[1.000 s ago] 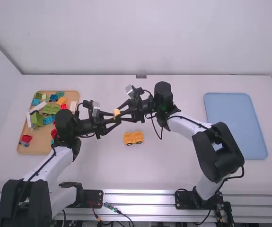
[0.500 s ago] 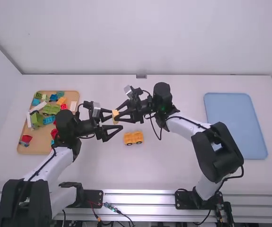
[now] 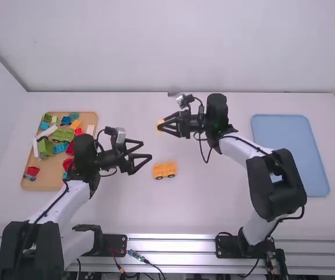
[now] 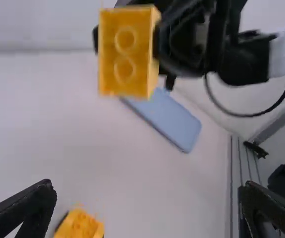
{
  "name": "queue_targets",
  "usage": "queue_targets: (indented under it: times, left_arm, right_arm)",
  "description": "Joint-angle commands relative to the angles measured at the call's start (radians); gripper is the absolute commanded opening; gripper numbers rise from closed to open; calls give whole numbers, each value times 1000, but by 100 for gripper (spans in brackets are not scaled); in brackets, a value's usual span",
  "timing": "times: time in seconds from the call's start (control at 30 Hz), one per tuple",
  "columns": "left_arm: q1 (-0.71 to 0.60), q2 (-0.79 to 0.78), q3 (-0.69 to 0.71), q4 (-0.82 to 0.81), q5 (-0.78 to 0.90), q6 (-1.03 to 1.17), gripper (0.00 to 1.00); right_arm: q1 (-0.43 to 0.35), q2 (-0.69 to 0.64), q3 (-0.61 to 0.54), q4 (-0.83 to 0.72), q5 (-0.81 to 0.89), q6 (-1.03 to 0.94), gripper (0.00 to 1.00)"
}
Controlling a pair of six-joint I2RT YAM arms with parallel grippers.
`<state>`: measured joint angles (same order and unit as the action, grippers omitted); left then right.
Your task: Assemble lego blocks to make yellow taxi
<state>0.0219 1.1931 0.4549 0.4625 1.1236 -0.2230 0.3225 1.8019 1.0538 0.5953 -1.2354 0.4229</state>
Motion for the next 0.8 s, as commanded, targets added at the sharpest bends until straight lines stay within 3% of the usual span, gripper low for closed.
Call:
queue_targets:
  times: [0.0,0.13,0.2,0.27,0.43,0.47,0.67,0.77]
  left_arm:
    - [-3,-9,87,-118,-109,101,99]
    - [1,-9,224,-457,-267,240,99]
    - [1,-9,263,-543,-308,279,99]
    - [-6,-9,338,-693,-383,354,99]
    - [1,-9,395,-790,-409,450,99]
    - [2,-9,396,-792,-409,454,99]
    - [-5,-9,400,-805,-410,557,99]
    - [3,-9,401,-798,-411,565,99]
  right_arm:
    - [-39,1,66,-157,187,-110,8]
    - [-53,1,198,-623,475,-333,5]
    - [-52,1,241,-741,533,-415,4]
    - [-35,1,333,-977,689,-600,0]
    - [1,1,397,-1214,986,-912,0]
    - [2,1,397,-1220,991,-925,0]
    - [10,1,346,-1433,1010,-1444,0]
    - [13,1,303,-1452,1036,-1576,0]
